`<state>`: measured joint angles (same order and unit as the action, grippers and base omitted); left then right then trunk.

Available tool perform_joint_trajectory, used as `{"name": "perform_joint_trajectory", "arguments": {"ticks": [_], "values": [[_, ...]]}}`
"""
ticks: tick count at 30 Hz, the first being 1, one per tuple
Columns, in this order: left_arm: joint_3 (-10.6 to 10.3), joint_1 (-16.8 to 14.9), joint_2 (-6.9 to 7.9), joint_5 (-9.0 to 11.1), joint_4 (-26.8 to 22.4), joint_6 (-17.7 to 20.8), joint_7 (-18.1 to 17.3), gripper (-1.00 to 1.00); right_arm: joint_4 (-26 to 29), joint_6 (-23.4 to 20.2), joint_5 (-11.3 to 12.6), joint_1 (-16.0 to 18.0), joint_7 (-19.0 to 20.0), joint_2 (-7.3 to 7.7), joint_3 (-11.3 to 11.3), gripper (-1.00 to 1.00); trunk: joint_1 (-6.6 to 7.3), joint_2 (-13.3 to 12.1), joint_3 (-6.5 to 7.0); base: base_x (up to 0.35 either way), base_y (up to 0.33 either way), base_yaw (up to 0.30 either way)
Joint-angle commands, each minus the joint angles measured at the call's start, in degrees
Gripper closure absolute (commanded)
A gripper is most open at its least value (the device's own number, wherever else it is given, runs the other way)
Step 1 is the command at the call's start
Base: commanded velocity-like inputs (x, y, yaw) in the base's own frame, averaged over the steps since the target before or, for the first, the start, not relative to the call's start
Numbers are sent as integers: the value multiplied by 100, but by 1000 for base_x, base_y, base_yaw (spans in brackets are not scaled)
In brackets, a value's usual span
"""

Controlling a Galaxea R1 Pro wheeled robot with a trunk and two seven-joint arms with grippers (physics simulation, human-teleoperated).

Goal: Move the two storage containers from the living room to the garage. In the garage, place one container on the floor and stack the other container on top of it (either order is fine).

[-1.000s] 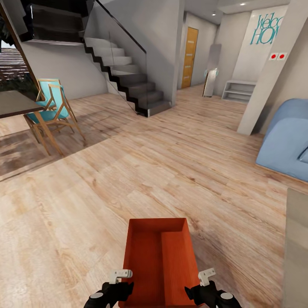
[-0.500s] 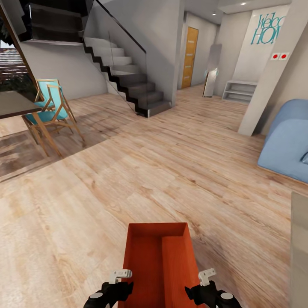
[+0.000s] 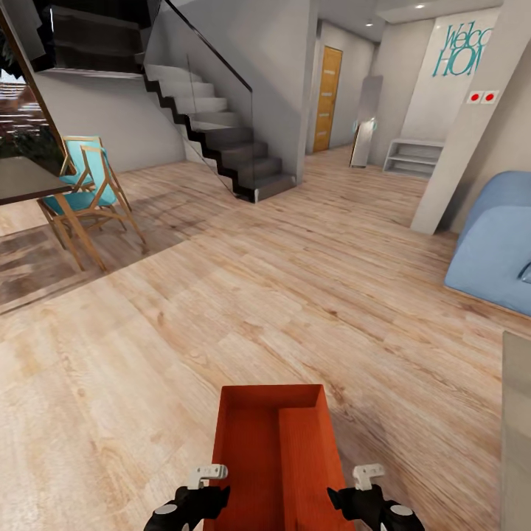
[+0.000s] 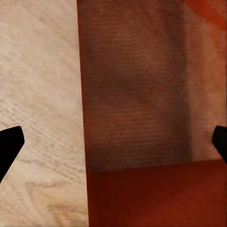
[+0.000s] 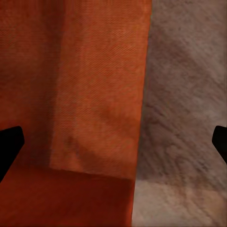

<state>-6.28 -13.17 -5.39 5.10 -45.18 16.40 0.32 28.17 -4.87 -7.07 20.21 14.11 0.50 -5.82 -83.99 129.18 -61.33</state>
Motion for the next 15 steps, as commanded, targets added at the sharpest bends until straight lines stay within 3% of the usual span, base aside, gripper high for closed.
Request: {"name": "perform_joint_trajectory", "arguments": {"ticks": [1,15], "values": [[-4,-1,2,53,-9,33,3,-100,13,-30,-59,1,48,-6,-52,-100,1,2,-5,0,0,0],[-5,-1,3,45,-9,34,3,-100,4,-31,-58,1,39,-6,-60,-100,1,2,-5,0,0,0]]}}
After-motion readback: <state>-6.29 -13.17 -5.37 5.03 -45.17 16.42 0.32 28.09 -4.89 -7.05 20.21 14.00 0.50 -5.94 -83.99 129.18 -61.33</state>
